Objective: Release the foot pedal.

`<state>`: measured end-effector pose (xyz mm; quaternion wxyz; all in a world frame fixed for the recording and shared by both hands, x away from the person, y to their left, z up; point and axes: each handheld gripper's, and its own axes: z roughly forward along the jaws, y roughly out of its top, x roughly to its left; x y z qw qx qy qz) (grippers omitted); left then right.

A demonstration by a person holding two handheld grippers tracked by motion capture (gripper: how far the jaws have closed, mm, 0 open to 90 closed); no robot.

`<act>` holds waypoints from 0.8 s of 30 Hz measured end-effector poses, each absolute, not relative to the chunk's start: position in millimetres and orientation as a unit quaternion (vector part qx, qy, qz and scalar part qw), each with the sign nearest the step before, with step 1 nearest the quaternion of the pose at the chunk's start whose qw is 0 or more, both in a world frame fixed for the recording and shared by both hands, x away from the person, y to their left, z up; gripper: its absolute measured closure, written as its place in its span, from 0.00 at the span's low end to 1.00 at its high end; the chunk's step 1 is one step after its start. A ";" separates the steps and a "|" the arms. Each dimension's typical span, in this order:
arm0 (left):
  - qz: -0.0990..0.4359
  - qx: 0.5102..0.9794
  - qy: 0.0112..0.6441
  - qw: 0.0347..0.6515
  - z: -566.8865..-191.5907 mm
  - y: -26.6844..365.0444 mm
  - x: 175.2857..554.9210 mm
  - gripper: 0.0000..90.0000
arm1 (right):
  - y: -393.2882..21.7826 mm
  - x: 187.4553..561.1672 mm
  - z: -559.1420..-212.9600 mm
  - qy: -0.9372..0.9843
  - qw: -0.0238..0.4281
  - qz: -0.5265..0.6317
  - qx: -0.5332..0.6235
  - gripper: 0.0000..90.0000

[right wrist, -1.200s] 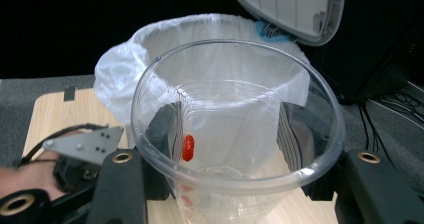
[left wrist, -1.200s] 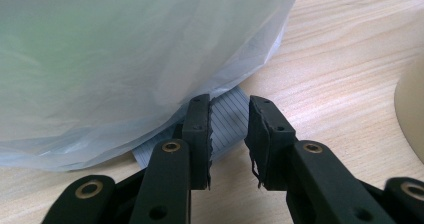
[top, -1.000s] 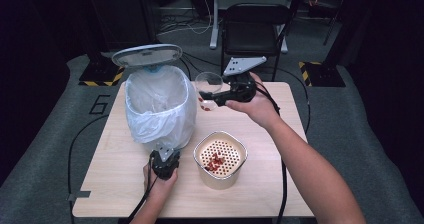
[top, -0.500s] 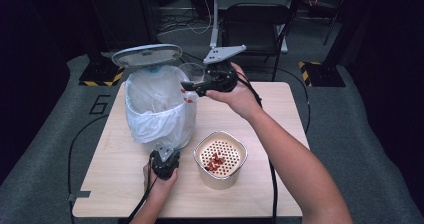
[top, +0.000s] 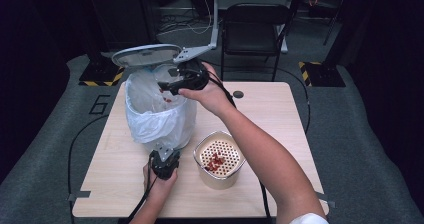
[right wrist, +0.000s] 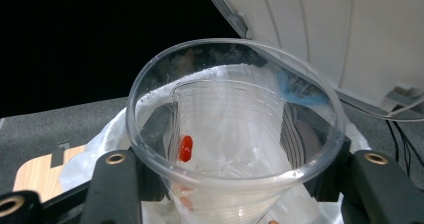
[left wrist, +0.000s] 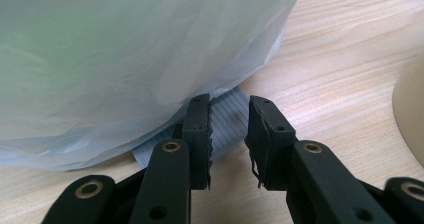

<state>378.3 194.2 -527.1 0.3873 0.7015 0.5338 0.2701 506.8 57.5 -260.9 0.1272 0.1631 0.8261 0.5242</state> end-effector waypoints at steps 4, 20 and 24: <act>0.268 0.701 0.535 0.387 -526.7 194.0 378.3 0.79 | 68.6 510.4 -267.8 0.826 0.129 0.521 0.172 0.43; 0.271 0.703 0.532 0.386 -526.9 194.5 378.5 0.79 | 53.4 500.7 -281.3 0.815 0.122 0.530 0.202 0.02; 0.262 0.694 0.537 0.401 -527.6 196.9 379.5 0.78 | 23.3 487.1 -282.7 0.815 0.114 0.532 0.200 0.11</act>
